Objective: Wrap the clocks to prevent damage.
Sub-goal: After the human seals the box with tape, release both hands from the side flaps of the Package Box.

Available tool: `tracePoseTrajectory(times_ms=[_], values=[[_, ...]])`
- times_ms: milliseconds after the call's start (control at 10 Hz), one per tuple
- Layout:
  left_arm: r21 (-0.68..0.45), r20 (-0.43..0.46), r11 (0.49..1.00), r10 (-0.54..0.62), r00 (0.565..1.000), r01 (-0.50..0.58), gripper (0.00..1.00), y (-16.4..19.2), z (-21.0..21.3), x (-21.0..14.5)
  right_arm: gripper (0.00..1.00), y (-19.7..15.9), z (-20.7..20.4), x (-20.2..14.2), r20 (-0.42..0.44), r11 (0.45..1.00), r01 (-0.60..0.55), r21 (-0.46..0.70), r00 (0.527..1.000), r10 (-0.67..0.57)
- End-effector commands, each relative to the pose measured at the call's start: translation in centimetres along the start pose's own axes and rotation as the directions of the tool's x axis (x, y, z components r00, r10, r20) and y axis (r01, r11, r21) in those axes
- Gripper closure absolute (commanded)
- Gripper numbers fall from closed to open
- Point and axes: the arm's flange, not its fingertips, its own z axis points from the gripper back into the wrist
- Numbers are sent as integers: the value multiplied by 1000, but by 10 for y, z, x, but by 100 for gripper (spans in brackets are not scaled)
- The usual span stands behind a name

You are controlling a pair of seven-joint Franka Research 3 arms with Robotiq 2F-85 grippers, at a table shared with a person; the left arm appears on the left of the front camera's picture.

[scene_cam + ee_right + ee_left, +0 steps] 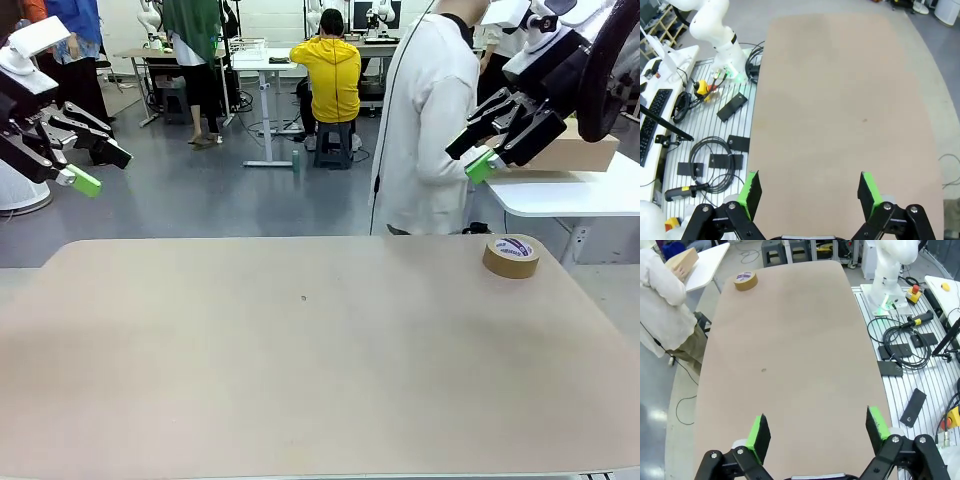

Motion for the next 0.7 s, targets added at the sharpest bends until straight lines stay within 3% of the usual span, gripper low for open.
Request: tracePoseTrajectory(times_ms=[0,200,300,400,600], values=[[-1,10,1000,-9,1000,9,0,0,-1,0,0,0,0,1,14,1000,3,0,1000,-3],[0,0,1000,0,1000,0,0,0,0,0,0,0,0,0,0,1000,0,0,1000,0],[61,111,998,7,994,-13,0,3,7,-20,0,-6,4,-23,76,999,-12,42,997,9],[155,211,986,25,977,-59,0,6,14,-42,0,-11,8,-44,156,1000,-9,-14,988,11],[244,318,959,64,946,-146,0,3,30,-84,0,-12,22,-80,322,993,-21,-119,945,59]])
